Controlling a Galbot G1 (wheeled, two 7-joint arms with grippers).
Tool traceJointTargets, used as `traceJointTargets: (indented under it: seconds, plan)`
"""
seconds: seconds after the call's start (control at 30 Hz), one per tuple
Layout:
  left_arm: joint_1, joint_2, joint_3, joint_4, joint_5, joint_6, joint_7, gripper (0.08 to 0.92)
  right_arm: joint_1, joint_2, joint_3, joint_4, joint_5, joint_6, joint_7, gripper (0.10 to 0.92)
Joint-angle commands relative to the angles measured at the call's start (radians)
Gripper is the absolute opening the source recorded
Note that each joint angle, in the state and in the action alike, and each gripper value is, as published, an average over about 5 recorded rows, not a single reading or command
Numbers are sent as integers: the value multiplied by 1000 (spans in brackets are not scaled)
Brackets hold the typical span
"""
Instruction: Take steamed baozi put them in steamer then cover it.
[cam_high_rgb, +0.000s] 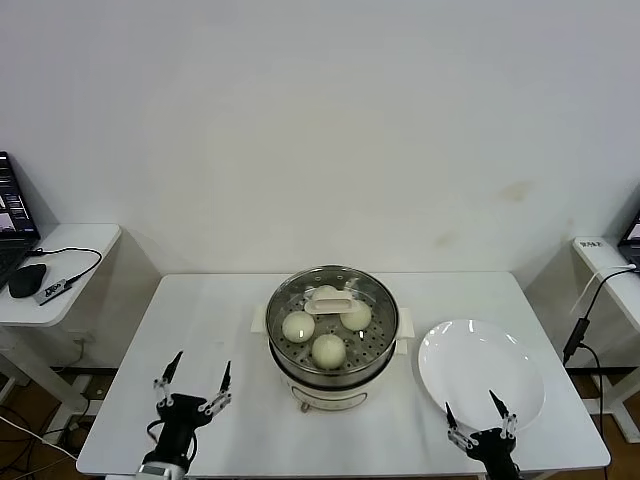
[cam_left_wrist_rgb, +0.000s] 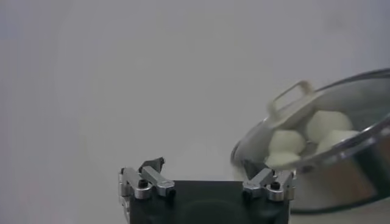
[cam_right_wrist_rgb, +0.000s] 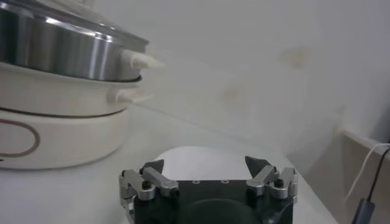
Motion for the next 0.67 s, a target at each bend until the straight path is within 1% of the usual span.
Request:
traceJointTargets:
  seconds: [0.03, 0.33, 0.67]
  plan:
    - [92, -5, -79, 86, -293, -85, 41, 823, -46, -51, -29, 21, 45, 3, 6, 823]
    - [81, -32, -84, 104, -274, -63, 60, 823, -47, -43, -48, 38, 44, -13, -5, 823]
    - [64, -35, -96, 107, -253, -42, 77, 823, -37, -24, -60, 37, 21, -15, -11, 823]
